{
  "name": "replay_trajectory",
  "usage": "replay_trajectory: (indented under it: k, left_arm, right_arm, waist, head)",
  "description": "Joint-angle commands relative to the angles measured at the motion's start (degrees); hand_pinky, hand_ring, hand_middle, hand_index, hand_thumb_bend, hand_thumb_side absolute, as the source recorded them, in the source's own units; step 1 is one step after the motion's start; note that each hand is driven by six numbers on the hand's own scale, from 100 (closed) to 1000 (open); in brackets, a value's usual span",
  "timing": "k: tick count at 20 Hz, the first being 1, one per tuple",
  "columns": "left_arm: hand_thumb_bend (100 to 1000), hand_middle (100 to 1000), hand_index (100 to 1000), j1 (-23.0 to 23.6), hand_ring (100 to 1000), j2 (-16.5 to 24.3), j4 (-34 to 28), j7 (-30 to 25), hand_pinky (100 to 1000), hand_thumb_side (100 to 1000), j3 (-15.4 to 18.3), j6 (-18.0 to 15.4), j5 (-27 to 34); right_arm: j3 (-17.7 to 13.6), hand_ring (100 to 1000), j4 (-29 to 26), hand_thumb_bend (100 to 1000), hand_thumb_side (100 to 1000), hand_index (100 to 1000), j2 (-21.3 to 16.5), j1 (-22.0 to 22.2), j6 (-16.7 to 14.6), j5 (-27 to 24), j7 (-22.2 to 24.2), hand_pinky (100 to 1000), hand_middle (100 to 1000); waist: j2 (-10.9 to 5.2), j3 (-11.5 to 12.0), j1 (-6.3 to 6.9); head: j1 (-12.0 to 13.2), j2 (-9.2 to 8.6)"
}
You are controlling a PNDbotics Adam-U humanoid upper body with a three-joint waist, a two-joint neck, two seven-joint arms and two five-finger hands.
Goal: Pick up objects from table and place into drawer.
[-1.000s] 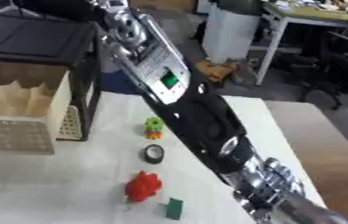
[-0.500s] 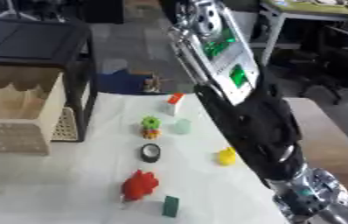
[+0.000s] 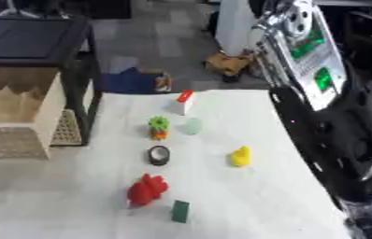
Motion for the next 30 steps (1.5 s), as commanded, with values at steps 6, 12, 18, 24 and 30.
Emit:
replay_trajectory:
  k: [6, 12, 18, 24, 30]
  left_arm:
    - [100, 655, 861, 0.0, 566, 1.5, -0.7, -0.7, 596, 1000, 0.3, 0.3, -0.8]
    - [100, 655, 862, 0.3, 562, 1.9, -0.7, -0.6, 594, 1000, 0.6, 0.3, -1.6]
    - [100, 655, 862, 1.3, 558, 4.1, -0.7, -0.1, 593, 1000, 1.1, -0.4, -2.8]
    - [100, 655, 862, 3.0, 552, 6.6, -0.7, 0.5, 591, 1000, 1.4, -1.2, -4.2]
    - [100, 650, 858, 5.9, 538, 8.8, -0.7, 0.5, 581, 1000, 1.8, -1.4, -5.7]
  right_arm:
    - [-4.3, 635, -0.9, 100, 548, 780, -1.7, 6.3, -4.6, 4.8, -5.9, 571, 555]
    - [-5.9, 650, -0.9, 100, 638, 808, -0.5, 12.1, -7.4, 7.9, -8.5, 589, 581]
    - [-6.2, 677, -0.9, 100, 841, 854, 0.1, 16.7, -9.4, 11.7, -7.9, 621, 626]
    - [-6.6, 708, -0.9, 100, 959, 874, 2.2, 22.5, -11.2, 17.8, -7.6, 657, 673]
    - [-6.7, 694, -0.9, 100, 967, 864, 4.1, 31.3, -14.1, 19.9, -8.8, 649, 665]
  waist:
    - [-0.65, -2.6, 0.98]
    - [-0.05, -3.8, 1.77]
    - [0.72, -5.2, 2.42]
    - [1.62, -6.3, 2.84]
    - [2.55, -7.3, 3.02]
  head:
    - [3.6, 1.74]
    - [5.9, 1.96]
    - [8.1, 2.26]
    - [9.2, 2.14]
    - [11.2, 0.69]
